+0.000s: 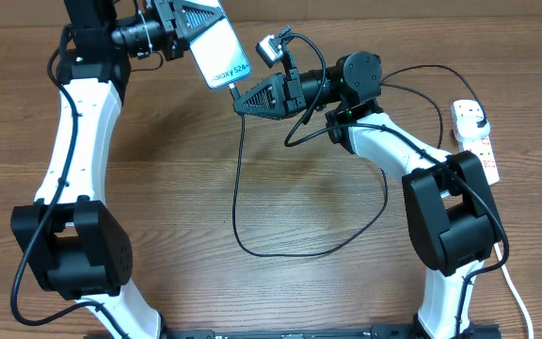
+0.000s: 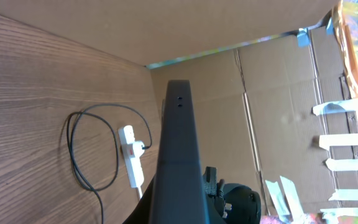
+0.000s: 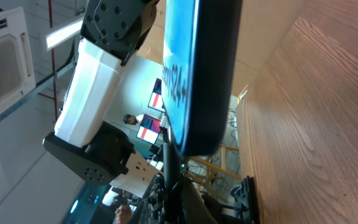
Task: Plug charger to phone and switch on socket
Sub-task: 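Push the USB-C plug into the phone's port held by left gripper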
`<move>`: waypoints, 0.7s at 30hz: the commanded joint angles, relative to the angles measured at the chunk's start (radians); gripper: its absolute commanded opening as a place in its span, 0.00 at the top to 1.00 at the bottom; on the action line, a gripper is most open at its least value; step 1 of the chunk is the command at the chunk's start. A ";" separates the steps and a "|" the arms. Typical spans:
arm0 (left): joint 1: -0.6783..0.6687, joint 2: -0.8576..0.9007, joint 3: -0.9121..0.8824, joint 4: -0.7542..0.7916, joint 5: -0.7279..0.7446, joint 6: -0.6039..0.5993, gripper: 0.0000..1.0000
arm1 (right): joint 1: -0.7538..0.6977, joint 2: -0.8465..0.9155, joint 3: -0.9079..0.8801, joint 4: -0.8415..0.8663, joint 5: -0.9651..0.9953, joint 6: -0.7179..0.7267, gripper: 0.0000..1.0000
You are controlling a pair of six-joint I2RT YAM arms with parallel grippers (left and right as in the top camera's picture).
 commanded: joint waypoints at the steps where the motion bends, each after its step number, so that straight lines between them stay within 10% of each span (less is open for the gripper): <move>1: 0.000 -0.001 0.010 0.004 0.002 0.022 0.96 | -0.001 0.001 0.014 0.007 -0.002 -0.008 0.96; 21: 0.000 -0.001 0.010 0.004 0.043 0.019 0.96 | -0.001 0.001 0.014 0.007 -0.001 -0.008 0.96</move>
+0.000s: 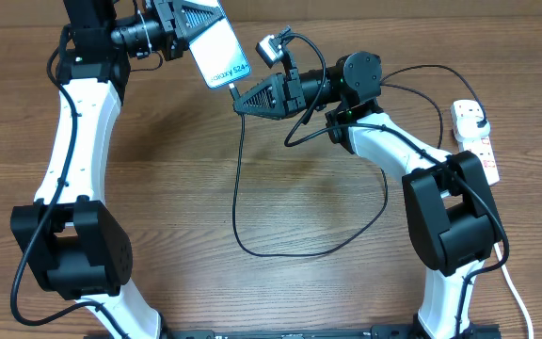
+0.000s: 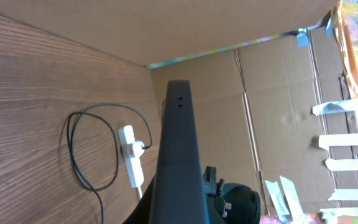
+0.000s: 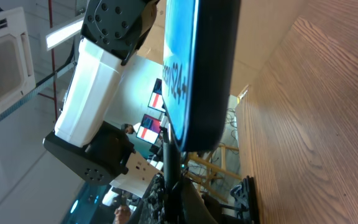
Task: Plug charger to phone and switch on socket
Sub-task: 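Push the USB-C plug into the phone's port held by left gripper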
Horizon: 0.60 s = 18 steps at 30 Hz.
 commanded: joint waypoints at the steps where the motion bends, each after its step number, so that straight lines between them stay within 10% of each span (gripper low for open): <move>1: -0.001 -0.001 0.010 0.004 0.044 0.019 0.96 | -0.002 0.001 0.014 0.007 -0.001 -0.008 0.96; 18: -0.001 -0.001 0.010 0.003 0.053 0.019 0.96 | -0.002 0.001 0.014 0.007 0.009 -0.008 0.96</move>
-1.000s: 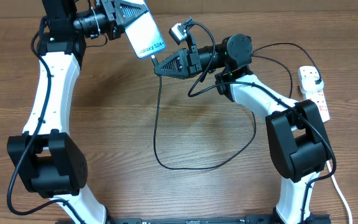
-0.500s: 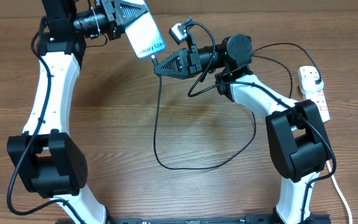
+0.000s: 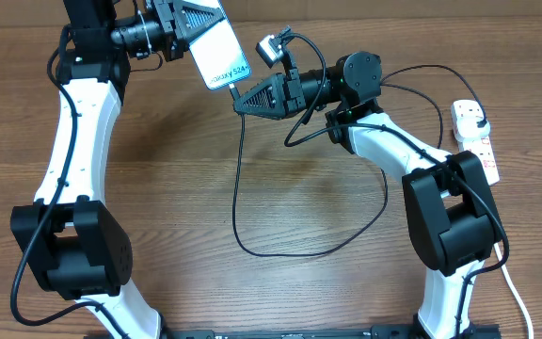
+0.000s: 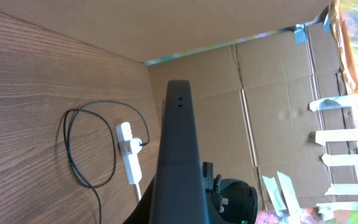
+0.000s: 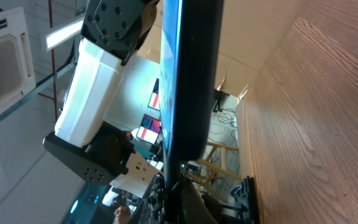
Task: Plug charger to phone and switch on socket
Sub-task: 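Push the USB-C plug into the phone's port held by left gripper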
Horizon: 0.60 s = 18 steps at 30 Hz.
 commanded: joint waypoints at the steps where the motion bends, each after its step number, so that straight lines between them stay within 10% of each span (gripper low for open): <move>1: -0.001 -0.001 0.010 0.004 0.034 0.021 0.96 | -0.002 0.001 0.014 0.007 0.010 -0.008 0.96; 18: -0.001 -0.001 0.010 0.004 0.034 0.023 0.96 | -0.018 0.001 0.014 0.006 0.010 -0.008 0.96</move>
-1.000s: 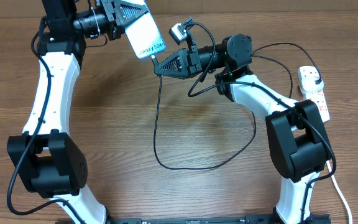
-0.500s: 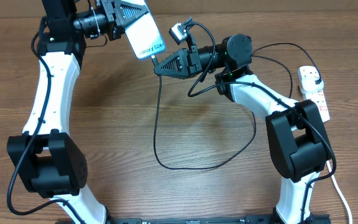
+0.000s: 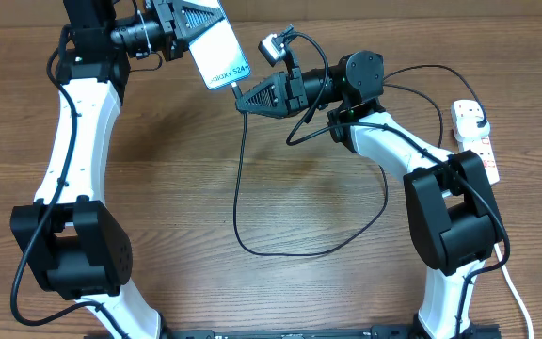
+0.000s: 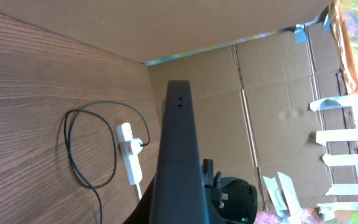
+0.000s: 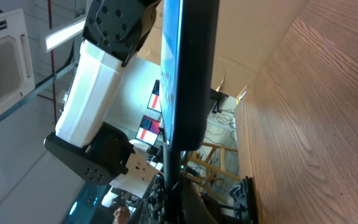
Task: Plug charger to phone and switch on socket
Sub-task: 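Push the USB-C plug into the phone's port held by left gripper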
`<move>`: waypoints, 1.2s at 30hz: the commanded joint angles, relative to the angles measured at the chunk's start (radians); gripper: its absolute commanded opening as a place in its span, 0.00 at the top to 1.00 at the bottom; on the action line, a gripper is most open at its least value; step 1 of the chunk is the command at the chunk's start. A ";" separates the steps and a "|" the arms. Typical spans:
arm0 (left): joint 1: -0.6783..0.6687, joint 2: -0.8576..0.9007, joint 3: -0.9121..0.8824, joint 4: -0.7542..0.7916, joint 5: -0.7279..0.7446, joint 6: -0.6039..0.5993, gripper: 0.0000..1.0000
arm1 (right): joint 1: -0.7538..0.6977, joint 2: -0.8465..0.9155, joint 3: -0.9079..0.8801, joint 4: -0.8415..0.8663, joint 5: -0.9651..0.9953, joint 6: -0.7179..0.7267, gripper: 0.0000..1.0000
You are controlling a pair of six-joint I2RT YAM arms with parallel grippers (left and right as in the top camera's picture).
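Observation:
The white phone [image 3: 216, 49] is held up in the air at the back of the table, my left gripper [image 3: 188, 21] shut on its upper part. In the left wrist view the phone [image 4: 179, 155] shows edge-on as a dark slab. My right gripper [image 3: 241, 102] is shut on the black charger plug, its tip right at the phone's lower end. In the right wrist view the phone's edge [image 5: 188, 74] stands directly above the plug [image 5: 169, 171]. The black cable [image 3: 238, 198] loops over the table to the white socket strip [image 3: 475, 139] at the right.
The wooden table [image 3: 271, 273] carries only the cable loop and the strip. A cardboard wall [image 4: 216, 112] stands along the far side. A white lead [image 3: 518, 301] runs from the strip toward the front right edge.
My right gripper with the plug has shifted slightly to the right and up against the phone's lower end. The left gripper and phone have stayed put.
At each earlier moment my left gripper held the phone aloft and my right gripper held the plug just below its lower end. The phone turned more edge-on in the right wrist view, and now the plug sits tight against its end.

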 commanded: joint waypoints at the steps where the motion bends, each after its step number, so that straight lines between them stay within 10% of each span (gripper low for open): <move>1: -0.001 -0.001 0.010 0.003 0.035 0.019 0.96 | -0.008 0.001 0.014 0.006 0.013 -0.008 0.96; 36: -0.036 -0.001 0.010 0.004 0.030 0.042 0.96 | -0.006 0.001 0.014 0.002 0.052 -0.008 0.96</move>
